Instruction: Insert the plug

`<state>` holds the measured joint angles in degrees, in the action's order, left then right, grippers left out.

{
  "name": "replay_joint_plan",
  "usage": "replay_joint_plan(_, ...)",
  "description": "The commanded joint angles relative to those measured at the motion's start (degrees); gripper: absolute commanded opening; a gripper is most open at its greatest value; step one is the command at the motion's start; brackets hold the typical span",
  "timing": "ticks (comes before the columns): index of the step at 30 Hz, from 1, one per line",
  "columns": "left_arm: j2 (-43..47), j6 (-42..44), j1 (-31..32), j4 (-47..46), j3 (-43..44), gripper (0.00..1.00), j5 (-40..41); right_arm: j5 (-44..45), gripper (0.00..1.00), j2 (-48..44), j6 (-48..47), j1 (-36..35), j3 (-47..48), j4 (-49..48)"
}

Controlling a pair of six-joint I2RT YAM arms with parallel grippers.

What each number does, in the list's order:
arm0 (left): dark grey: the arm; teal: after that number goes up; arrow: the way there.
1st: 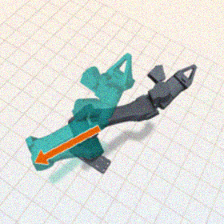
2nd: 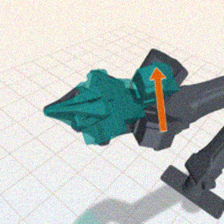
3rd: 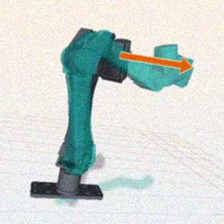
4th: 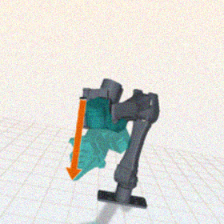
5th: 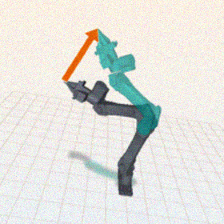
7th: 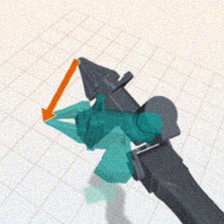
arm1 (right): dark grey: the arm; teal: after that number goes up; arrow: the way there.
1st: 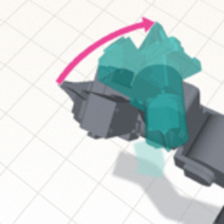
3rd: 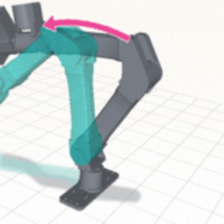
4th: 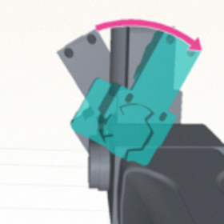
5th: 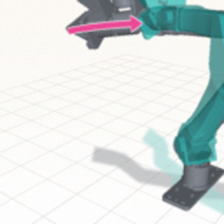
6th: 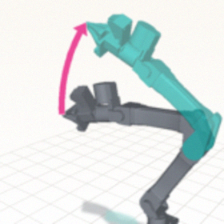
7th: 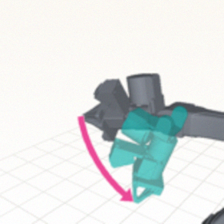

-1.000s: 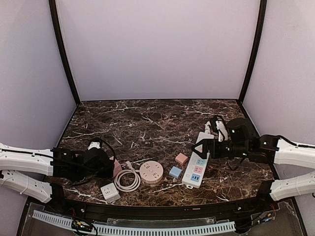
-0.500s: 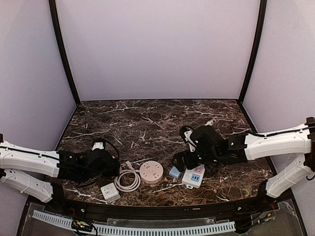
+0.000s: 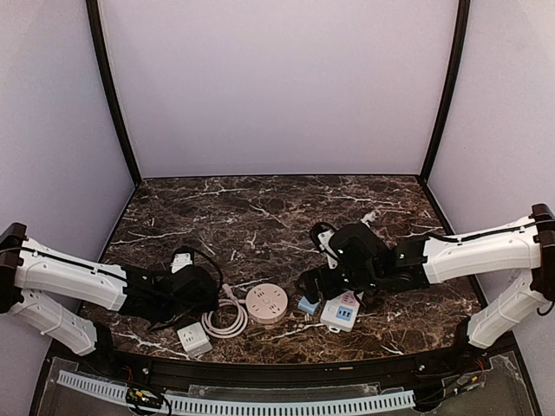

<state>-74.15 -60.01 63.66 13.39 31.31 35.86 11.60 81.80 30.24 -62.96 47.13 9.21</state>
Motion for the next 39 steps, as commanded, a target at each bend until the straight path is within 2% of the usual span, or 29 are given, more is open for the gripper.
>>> replay_joint_plan(1,-2.72,0.83,0.24,-0.47,3.61,0.87,2.12,-0.17,0.99,1.14,-0.69,-0.99,-0.07,-3.09)
replay_joint_plan(5,-5.54,1.37,0.24,0.46,6.26,0.83,4.51,-0.44,0.99,1.39,-0.65,-1.20,-0.36,-3.71)
replay_joint_plan(10,-7.25,2.57,0.24,1.31,8.19,0.71,7.03,-0.76,0.99,1.69,-0.71,-1.29,-0.71,-4.60)
replay_joint_plan(13,-8.04,2.93,0.16,2.86,9.29,0.68,8.21,-0.97,0.99,1.78,-0.88,-1.38,-0.88,-5.12)
replay_joint_plan(15,-8.26,2.91,0.15,3.80,9.45,0.69,8.74,-1.05,0.99,1.76,-1.03,-1.37,-0.90,-5.29)
replay_joint_plan(19,-8.37,3.00,0.15,3.46,8.49,0.86,7.85,-1.09,0.99,1.87,-1.32,-1.38,-0.77,-5.52)
replay_joint_plan(21,-8.64,3.11,0.15,2.56,7.82,0.89,7.45,-1.29,0.99,1.96,-1.31,-1.38,-0.73,-5.82)
replay_joint_plan(28,-11.88,0.70,0.18,3.67,7.49,0.85,8.42,-1.99,0.99,2.21,-1.39,-1.33,-1.12,-6.69)
replay_joint_plan(30,-12.72,0.00,0.15,3.27,7.39,0.80,8.39,-2.01,0.99,2.20,-1.39,-1.33,-1.25,-6.82)
replay_joint_plan(36,-12.53,1.73,0.15,2.57,7.42,0.52,9.84,-2.02,0.99,1.88,-1.62,-1.35,-1.43,-6.95)
replay_joint_plan(39,-9.68,9.88,0.15,0.14,7.27,0.43,9.56,-1.72,0.99,1.70,-2.02,-1.37,-0.98,-6.89)
